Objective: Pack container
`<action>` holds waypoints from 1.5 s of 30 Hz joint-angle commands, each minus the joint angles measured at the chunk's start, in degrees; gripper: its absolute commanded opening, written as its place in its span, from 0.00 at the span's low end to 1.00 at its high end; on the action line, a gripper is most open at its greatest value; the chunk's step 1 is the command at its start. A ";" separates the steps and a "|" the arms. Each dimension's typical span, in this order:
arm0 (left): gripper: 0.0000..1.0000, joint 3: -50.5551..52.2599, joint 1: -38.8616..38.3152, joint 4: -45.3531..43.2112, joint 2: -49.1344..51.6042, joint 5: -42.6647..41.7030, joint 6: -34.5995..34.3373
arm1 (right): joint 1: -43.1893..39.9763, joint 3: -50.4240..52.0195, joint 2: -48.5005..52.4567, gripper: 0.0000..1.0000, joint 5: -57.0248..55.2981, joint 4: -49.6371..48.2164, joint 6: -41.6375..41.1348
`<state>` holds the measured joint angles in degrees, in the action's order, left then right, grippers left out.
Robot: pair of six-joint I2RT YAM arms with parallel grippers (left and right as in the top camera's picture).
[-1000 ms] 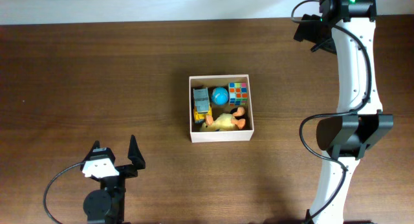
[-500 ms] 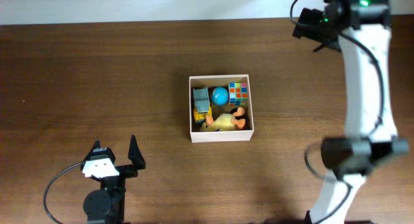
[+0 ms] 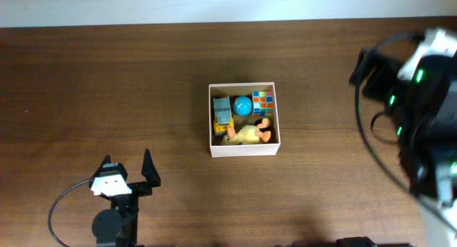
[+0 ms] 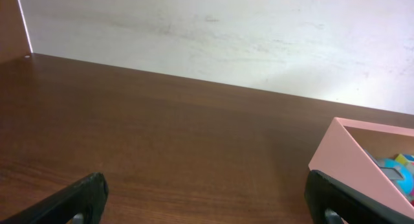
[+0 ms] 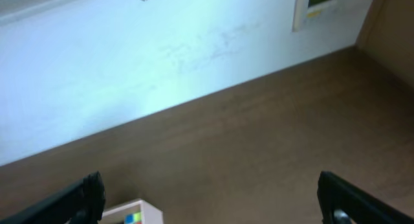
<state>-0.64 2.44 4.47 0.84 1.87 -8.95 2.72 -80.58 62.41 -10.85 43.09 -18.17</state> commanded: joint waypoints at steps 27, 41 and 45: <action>0.99 0.11 0.35 0.31 -0.55 -0.66 0.92 | -0.22 69.75 -60.11 0.99 11.56 -30.03 6.38; 0.99 0.11 0.33 0.31 -0.55 -0.66 0.92 | -0.11 76.83 -62.23 0.99 12.61 -30.27 12.44; 0.99 0.11 0.33 0.31 -0.55 -0.66 0.92 | -0.11 76.83 -62.23 0.99 12.55 -30.49 14.91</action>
<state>-0.64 2.44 4.49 0.80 1.87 -8.95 2.72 -4.36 0.82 1.04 12.93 -5.26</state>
